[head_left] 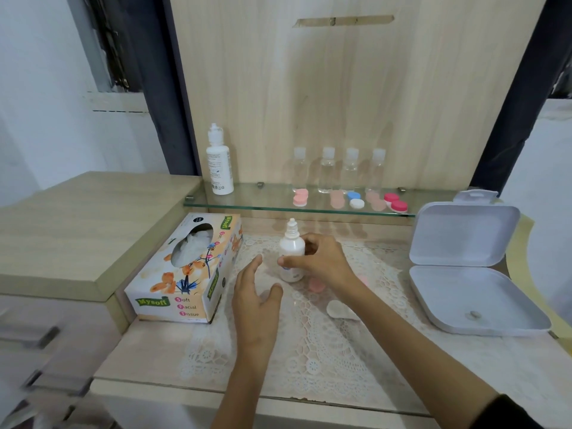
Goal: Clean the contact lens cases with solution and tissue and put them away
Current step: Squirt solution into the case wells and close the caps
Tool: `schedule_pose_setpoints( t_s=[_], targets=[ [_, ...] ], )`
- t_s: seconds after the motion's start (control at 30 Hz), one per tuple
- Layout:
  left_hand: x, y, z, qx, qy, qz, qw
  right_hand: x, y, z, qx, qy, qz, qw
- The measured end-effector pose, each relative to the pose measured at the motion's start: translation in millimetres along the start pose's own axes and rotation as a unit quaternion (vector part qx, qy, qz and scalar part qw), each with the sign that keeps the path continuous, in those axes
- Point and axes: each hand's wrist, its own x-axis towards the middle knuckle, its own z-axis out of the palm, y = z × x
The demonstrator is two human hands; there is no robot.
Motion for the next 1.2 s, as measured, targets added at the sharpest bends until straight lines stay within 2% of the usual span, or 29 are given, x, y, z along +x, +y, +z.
schedule_pose_setpoints(
  t_s=[0.13, 0.23, 0.33, 0.43, 0.57, 0.67, 0.73, 0.8, 0.9, 1.0, 1.13, 1.2],
  targets=[
    [0.3, -2.4, 0.2, 0.003, -0.003, 0.0, 1.0, -1.9, -2.3, -3.0, -0.015, -0.039, 0.002, 0.999],
    [-0.2, -2.9, 0.0, 0.005, -0.01, 0.0, 1.0, -2.2, -5.0, -18.3, -0.097, -0.072, -0.024, 0.992],
    [-0.4, -2.2, 0.8, -0.001, -0.013, -0.001, 1.0, -3.4, -3.2, -42.0, -0.136, -0.05, -0.067, 0.987],
    [-0.3, -1.7, 2.0, 0.002, -0.02, -0.006, 1.0, 2.8, 12.1, -55.4, -0.231, -0.024, -0.094, 0.968],
    [6.1, -2.9, 2.2, 0.073, -0.08, -0.017, 0.994, 8.9, 35.9, -52.7, -0.305, -0.028, -0.096, 0.947],
    [15.0, -1.6, -4.2, 0.184, -0.192, -0.007, 0.964, 9.5, 42.5, -51.4, -0.282, 0.0, -0.09, 0.955],
    [17.7, 0.1, -10.1, 0.271, -0.261, 0.011, 0.927, 10.3, 34.7, -52.3, -0.21, 0.029, -0.075, 0.974],
    [16.7, -1.8, -16.3, 0.394, -0.279, 0.027, 0.875, 9.5, 15.2, -52.6, -0.082, 0.046, -0.065, 0.994],
    [11.2, -9.5, -24.4, 0.514, -0.27, 0.056, 0.812, 10.1, -18.3, -51.5, 0.037, 0.061, -0.111, 0.991],
    [3.8, -15.7, -29.2, 0.528, -0.253, 0.096, 0.805, 11.7, -45.0, -47.4, 0.048, 0.03, -0.166, 0.985],
    [2.9, -20.8, -29.2, 0.531, -0.244, 0.106, 0.804, 17.6, -55.1, -36.5, -0.048, -0.044, -0.201, 0.977],
    [3.7, -21.4, -28.3, 0.533, -0.243, 0.107, 0.803, 21.6, -53.7, -30.7, -0.109, -0.055, -0.219, 0.968]
  ],
)
